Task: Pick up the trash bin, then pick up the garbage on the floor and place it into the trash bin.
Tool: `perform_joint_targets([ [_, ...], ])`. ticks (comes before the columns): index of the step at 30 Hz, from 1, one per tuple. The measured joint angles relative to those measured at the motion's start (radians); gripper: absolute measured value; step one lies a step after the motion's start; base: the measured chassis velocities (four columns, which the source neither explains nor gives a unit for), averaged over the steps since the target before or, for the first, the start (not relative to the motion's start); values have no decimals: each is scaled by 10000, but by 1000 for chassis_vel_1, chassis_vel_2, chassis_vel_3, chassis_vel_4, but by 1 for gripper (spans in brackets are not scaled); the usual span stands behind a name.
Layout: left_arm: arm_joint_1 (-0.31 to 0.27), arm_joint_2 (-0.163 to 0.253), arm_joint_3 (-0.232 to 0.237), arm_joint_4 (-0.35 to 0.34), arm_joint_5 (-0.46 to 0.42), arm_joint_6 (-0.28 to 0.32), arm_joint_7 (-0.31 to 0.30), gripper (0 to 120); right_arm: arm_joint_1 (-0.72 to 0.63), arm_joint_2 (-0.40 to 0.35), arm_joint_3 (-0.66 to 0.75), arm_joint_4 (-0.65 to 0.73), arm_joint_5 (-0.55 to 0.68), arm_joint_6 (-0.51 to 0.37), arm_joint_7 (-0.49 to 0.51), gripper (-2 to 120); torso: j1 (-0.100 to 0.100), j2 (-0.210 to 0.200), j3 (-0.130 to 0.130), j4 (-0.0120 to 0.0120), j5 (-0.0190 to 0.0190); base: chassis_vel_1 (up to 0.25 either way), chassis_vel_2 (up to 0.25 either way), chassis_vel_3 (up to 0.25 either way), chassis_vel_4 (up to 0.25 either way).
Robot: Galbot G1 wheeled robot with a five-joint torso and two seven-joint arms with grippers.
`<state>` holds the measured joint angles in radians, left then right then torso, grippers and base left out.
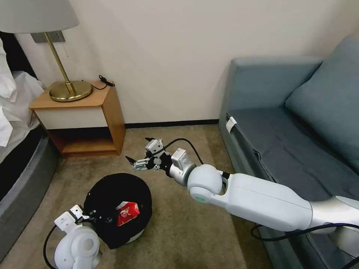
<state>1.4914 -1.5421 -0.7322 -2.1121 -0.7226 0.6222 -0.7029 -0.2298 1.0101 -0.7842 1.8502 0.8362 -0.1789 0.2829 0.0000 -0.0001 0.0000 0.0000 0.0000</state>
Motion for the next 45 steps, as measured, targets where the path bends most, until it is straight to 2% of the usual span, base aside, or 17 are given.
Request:
perform_joint_targets([
  [2, 96, 0, -4, -100, 526, -88, 386, 32, -39, -39, 39, 9, -11, 2, -4, 100, 0, 0, 0, -1, 1, 0, 0, 0, 0],
  [4, 345, -4, -11, -249, 1798, -512, 1402, 41, -119, -109, 140, 55, -15, 7, -10, 100, 0, 0, 0, 0, 1, 0, 0, 0, 0],
  [5, 511, -8, -37, -342, 2601, -1065, 2148, 47, -196, -160, 249, 112, 24, 19, -10, 100, 0, 0, 0, 1, -2, 0, 0, 0, 0],
  [6, 511, -8, -37, -342, 2601, -1065, 2148, 47, -196, -160, 249, 112, 24, 19, -10, 100, 0, 0, 0, 1, -2, 0, 0, 0, 0],
  [8, 751, 0, -122, -517, 3544, -2059, 3137, 55, -387, -264, 557, 250, 192, 55, -9, 100, 0, 0, 0, 1, 0, 0, 0, 0, 0],
  [10, 1069, 72, -376, -727, 4624, -3695, 5376, 67, -1006, -541, 1406, 581, 428, 257, -74, 100, 0, 1, 0, 3, 1, 0, 0, 0, 0],
  [11, 1069, 72, -376, -727, 4624, -3695, 5376, 67, -1006, -541, 1406, 581, 428, 257, -74, 100, 0, 1, 0, 3, 1, 0, 0, 0, 0],
  [13, 1119, 144, -489, -784, 4892, -4328, 6321, 75, -1634, -761, 2253, 833, 308, 441, -122, 100, 0, 0, 0, 3, 2, 0, 0, 0, 0],
  [16, 1119, 275, -574, -913, 4862, -4652, 7041, 88, -2947, -1239, 4126, 1612, -101, 484, 90, 100, 0, 1, 0, 0, 3, 0, 0, 0, 0],
  [17, 1119, 275, -574, -913, 4862, -4652, 7041, 88, -2947, -1239, 4126, 1612, -101, 484, 90, 100, 0, 1, 0, 0, 3, 0, 0, 0, 0],
  [22, 1207, 424, -528, -1063, 4970, -4788, 7408, 99, -5669, -1653, 7582, 2822, -1754, 319, 451, 100, 0, 1, -1, -1, 0, 0, 0, 0, 0],
  [25, 1350, 460, -272, -1272, 5134, -4880, 7464, 100, -7739, -1263, 9820, 3651, -2880, -209, 797, 100, -1, 1, -1, -5, 6, 0, 0, 0, 0],
  [27, 1390, 474, -181, -1344, 5180, -4893, 7464, 100, -8232, -1083, 10375, 3910, -3189, -446, 884, 100, 0, 2, -1, -4, 2, 0, 0, 0, 0],
  [30, 1541, 569, 142, -1578, 5572, -4998, 7463, 100, -10474, -87, 11832, 4871, -4833, -993, 1078, 100, 0, 2, -2, -4, 1, 0, 0, 0, 0],
  [32, 1562, 588, 190, -1604, 5625, -5018, 7460, 100, -10754, 102, 11923, 4979, -5069, -1007, 1087, 100, -1, 2, -1, -4, 2, 0, 0, 0, 0],
  [36, 1730, 642, 554, -1726, 6089, -5176, 7378, 100, -11845, 1499, 12107, 5243, -6096, -816, 1081, 100, -1, 2, -1, 0, 0, 0, 0, 0, 0],
  [45, 1888, 656, 875, -1773, 6387, -5263, 7203, 100, -12337, 2404, 11869, 5274, -6685, -404, 1031, 100, -1, 2, -1, 1, -2, 0, 0, 0, 0],
])
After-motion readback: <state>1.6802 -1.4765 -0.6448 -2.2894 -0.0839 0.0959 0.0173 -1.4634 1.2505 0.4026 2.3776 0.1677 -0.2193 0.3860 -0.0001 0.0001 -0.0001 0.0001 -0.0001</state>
